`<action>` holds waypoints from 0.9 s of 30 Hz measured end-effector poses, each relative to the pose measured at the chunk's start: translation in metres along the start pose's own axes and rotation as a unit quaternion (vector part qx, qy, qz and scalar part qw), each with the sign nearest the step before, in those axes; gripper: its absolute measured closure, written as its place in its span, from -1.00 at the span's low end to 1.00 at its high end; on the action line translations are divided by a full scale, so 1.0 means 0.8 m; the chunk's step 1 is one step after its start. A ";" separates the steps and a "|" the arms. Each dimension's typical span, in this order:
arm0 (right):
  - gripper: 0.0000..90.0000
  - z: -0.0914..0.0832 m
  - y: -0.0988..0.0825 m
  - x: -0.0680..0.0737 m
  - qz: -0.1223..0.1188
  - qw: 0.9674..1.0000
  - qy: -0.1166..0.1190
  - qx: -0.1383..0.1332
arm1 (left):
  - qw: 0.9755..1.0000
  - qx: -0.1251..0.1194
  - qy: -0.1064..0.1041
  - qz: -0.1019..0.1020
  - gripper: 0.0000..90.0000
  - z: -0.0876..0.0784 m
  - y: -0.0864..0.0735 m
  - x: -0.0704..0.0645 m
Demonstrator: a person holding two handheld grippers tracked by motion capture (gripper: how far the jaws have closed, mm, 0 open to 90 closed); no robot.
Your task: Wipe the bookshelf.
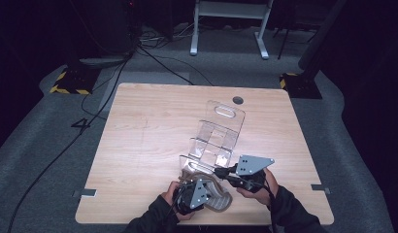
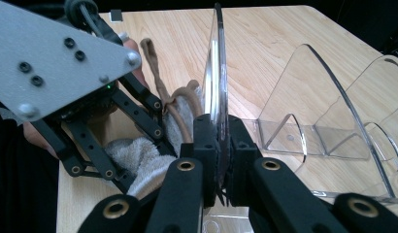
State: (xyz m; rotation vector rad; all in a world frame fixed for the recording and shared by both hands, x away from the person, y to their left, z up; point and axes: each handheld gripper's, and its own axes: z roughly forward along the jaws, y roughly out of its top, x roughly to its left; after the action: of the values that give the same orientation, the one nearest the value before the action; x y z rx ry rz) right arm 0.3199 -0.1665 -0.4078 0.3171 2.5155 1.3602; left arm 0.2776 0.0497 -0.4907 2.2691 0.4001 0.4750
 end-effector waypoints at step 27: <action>0.91 0.001 0.000 0.001 0.001 1.000 -0.004 -0.002 | 0.995 -0.003 0.069 -0.066 0.44 -0.043 -0.021 0.044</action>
State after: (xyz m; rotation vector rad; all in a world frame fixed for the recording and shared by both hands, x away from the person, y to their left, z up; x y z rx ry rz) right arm 0.3195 -0.1654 -0.4086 0.3238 2.5066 1.3610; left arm 0.2908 0.0968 -0.4742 2.1948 0.6132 0.5667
